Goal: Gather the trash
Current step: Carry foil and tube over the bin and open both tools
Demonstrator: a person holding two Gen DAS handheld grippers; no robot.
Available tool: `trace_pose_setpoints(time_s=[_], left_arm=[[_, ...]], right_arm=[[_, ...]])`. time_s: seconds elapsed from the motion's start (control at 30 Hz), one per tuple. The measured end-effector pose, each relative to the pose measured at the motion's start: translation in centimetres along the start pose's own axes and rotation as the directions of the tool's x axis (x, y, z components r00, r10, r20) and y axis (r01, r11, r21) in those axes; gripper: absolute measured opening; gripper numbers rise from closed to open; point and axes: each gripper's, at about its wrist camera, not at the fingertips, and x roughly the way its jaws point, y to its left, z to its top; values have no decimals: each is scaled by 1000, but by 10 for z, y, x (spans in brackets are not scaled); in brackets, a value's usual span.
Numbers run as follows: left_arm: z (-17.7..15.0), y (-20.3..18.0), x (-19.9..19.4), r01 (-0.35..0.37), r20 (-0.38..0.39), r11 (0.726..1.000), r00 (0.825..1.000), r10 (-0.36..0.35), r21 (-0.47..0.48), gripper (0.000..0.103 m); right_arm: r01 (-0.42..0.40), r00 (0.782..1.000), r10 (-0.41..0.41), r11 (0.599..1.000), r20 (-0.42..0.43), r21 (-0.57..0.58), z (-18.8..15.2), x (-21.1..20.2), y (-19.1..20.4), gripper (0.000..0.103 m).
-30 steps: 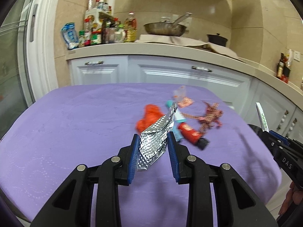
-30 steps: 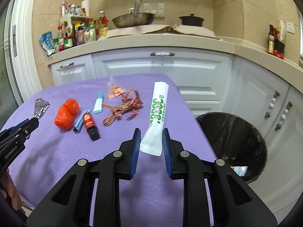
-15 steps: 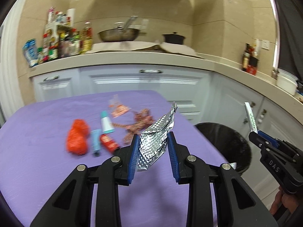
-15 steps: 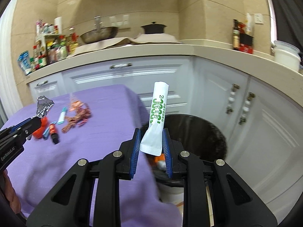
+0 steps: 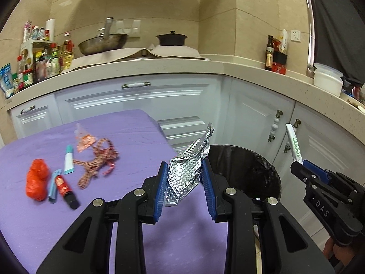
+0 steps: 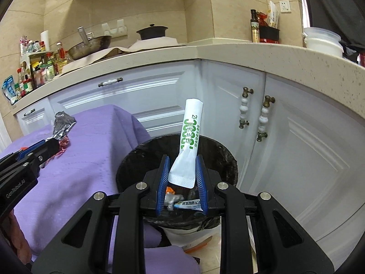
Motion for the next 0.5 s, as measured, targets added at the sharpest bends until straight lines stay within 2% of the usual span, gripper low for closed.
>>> trace_pose_setpoints(time_s=[0.4,0.5], left_arm=[[12,-33,40,-5,-14,1000,1000,5,20,31],[14,-38,51,-7,-20,1000,1000,7,24,32]], right_arm=[[-10,1000,10,1000,-8,-2,7,31,-17,23],[-12,1000,12,1000,-3,3,10,43,-21,26]])
